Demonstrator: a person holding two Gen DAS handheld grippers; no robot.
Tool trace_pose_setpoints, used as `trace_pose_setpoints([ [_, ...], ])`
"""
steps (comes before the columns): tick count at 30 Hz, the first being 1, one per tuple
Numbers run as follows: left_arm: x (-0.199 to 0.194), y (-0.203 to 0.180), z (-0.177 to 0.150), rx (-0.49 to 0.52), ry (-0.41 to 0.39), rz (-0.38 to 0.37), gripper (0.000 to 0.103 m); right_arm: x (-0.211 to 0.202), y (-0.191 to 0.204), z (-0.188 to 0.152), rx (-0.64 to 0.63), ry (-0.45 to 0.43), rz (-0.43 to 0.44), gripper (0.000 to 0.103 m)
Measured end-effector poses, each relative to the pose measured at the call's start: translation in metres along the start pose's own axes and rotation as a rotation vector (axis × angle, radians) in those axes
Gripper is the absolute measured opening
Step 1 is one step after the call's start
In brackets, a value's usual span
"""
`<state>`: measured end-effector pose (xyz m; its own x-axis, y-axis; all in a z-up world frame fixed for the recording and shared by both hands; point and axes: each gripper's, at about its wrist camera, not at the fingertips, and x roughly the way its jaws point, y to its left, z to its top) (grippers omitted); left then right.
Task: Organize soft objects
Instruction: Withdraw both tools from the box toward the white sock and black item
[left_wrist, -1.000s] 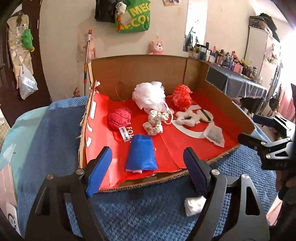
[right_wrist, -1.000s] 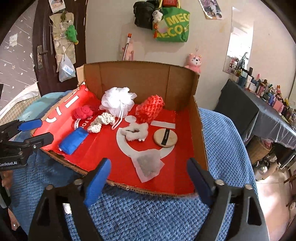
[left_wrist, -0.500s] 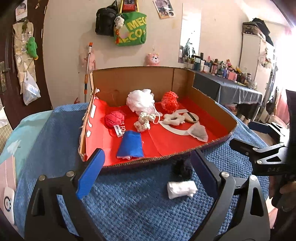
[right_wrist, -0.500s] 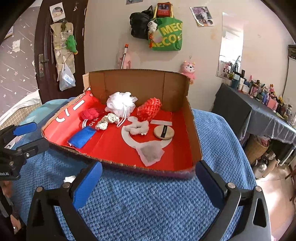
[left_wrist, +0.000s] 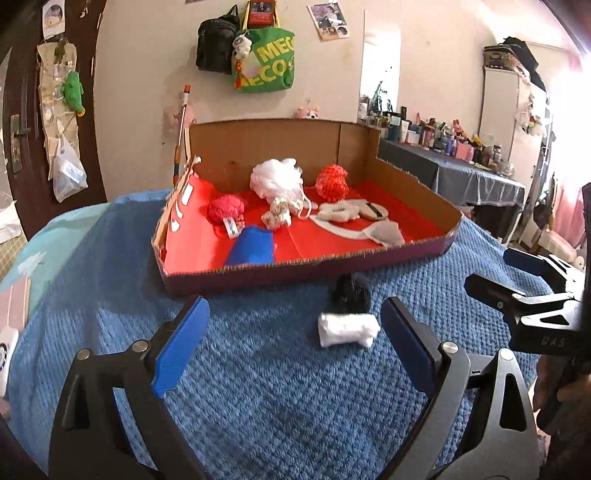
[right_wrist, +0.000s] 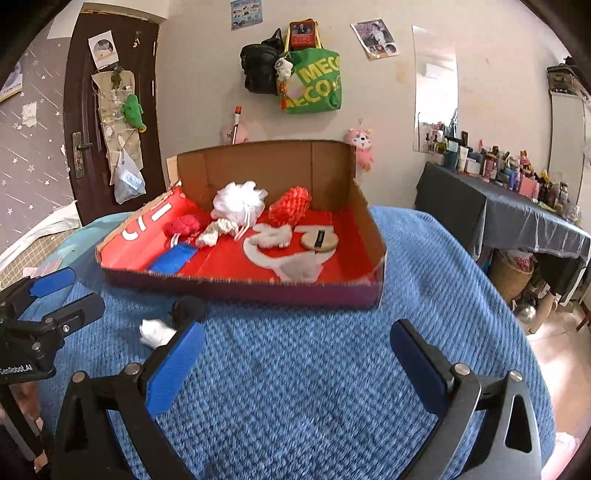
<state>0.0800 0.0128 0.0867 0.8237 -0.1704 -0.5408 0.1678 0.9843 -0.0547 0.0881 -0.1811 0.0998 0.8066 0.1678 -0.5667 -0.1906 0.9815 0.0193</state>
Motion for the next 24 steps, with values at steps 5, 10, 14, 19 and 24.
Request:
trace_pose_setpoints([
  [5,0.0,-0.002,-0.012,0.002,0.012,0.01,0.095,0.002,0.001,-0.013,0.003,0.01,-0.003,0.103],
  [10,0.003,-0.003,-0.021,-0.008,0.03,0.004,0.095,0.004,0.002,-0.023,-0.006,0.022,-0.009,0.103],
  [14,0.007,-0.004,-0.023,-0.008,0.047,-0.002,0.095,0.006,0.003,-0.026,-0.013,0.03,-0.018,0.103],
  [19,0.017,-0.008,-0.019,-0.002,0.083,-0.03,0.095,0.007,-0.004,-0.027,-0.001,0.038,-0.029,0.103],
  [24,0.037,-0.014,-0.012,0.006,0.152,-0.056,0.095,0.01,-0.014,-0.024,0.02,0.047,-0.034,0.103],
])
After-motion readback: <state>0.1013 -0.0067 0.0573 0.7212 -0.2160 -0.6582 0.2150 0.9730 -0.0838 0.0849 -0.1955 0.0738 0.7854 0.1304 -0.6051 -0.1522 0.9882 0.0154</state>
